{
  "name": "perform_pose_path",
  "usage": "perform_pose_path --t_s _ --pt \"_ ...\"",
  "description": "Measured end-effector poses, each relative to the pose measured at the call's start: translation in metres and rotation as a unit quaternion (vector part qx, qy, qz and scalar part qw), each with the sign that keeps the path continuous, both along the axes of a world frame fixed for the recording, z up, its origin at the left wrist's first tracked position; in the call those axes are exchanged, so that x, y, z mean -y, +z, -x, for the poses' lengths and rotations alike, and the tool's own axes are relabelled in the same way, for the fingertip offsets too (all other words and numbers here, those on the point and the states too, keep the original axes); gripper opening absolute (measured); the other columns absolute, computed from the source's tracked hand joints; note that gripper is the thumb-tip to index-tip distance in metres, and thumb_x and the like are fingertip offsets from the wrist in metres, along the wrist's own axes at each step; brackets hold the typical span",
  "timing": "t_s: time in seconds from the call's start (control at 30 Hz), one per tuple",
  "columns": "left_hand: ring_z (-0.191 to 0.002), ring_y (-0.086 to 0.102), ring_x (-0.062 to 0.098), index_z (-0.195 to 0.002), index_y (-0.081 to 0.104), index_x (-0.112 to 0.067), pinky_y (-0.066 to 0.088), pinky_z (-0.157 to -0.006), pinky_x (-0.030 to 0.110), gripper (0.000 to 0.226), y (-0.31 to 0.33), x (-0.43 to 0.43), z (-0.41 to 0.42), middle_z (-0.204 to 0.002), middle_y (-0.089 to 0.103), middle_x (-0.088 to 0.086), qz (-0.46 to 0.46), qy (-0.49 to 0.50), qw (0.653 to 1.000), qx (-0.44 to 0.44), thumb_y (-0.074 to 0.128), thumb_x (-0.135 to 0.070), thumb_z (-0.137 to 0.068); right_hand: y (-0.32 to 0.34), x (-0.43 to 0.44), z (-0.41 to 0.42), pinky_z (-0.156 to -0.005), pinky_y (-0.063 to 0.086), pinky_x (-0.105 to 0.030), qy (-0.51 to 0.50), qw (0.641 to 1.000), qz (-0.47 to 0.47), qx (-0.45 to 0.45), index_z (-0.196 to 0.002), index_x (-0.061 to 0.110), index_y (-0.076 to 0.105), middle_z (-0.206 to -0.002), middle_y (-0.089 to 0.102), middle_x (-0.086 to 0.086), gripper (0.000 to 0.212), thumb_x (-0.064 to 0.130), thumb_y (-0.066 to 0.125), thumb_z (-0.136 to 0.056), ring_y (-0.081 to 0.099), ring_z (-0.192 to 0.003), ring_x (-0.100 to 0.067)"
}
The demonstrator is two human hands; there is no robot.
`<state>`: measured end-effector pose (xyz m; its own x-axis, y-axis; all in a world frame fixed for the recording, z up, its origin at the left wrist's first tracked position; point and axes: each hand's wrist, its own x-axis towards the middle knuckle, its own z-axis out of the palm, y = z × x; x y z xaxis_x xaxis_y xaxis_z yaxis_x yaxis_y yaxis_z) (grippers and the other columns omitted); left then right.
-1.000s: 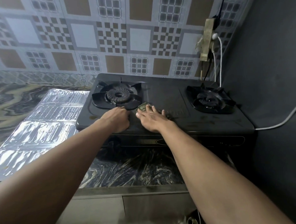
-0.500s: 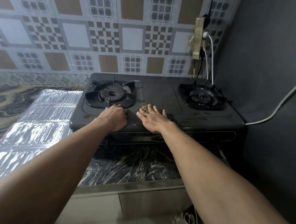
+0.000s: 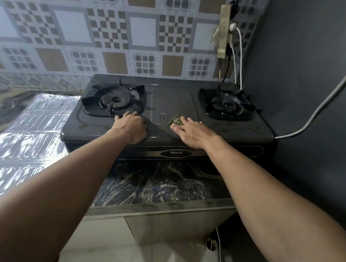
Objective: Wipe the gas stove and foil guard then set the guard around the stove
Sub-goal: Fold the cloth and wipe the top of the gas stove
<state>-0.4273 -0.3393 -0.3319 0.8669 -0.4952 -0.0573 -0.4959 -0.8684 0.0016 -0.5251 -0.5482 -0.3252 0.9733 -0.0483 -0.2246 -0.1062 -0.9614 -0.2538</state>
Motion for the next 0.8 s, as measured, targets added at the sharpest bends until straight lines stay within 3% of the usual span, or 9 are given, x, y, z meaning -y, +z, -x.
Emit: perform_pose_path --t_s 0.23,0.4,0.63,0.8 --pt "-0.125 0.047 0.031 -0.116 0.063 -0.020 0.038 -0.097 0.055 0.037 -0.001 0.004 0.005 -0.129 0.054 0.008 -0.001 0.017 1.000 0.006 0.039 -0.039 -0.095 -0.006 0.031 0.015 -0.122 0.000 -0.054 -0.039 0.999 0.005 0.006 -0.155 0.032 0.029 -0.167 0.004 0.000 0.063 0.061 0.010 -0.102 0.004 -0.154 -0.020" --pt "-0.124 0.048 0.032 -0.116 0.063 -0.021 0.042 -0.097 0.055 0.036 -0.003 0.000 0.006 -0.128 0.055 0.008 0.009 0.015 1.000 0.003 0.038 -0.038 -0.095 -0.016 0.049 0.019 -0.121 -0.006 -0.052 -0.102 0.994 0.033 0.001 -0.159 0.034 0.016 -0.167 -0.002 -0.002 0.064 0.060 0.007 -0.101 -0.002 -0.154 -0.020" --pt "-0.122 0.049 0.036 -0.109 0.063 -0.023 0.042 -0.098 0.056 0.033 -0.006 -0.016 0.002 -0.124 0.057 0.010 0.036 0.004 0.999 0.002 0.035 -0.037 -0.097 -0.013 0.022 -0.004 -0.119 -0.009 -0.059 -0.160 0.987 0.021 -0.019 -0.159 0.033 0.012 -0.168 -0.004 -0.004 0.073 0.068 0.002 -0.096 -0.006 -0.154 -0.027" --pt "-0.118 0.052 0.037 -0.103 0.064 -0.021 0.045 -0.094 0.052 0.032 -0.006 -0.035 0.001 -0.122 0.061 0.009 0.058 0.002 0.998 0.012 0.036 -0.036 -0.097 -0.013 -0.008 -0.014 -0.118 -0.010 -0.059 -0.141 0.990 0.025 -0.010 -0.159 0.033 0.012 -0.168 -0.005 -0.002 0.071 0.067 0.002 -0.097 -0.007 -0.153 -0.027"
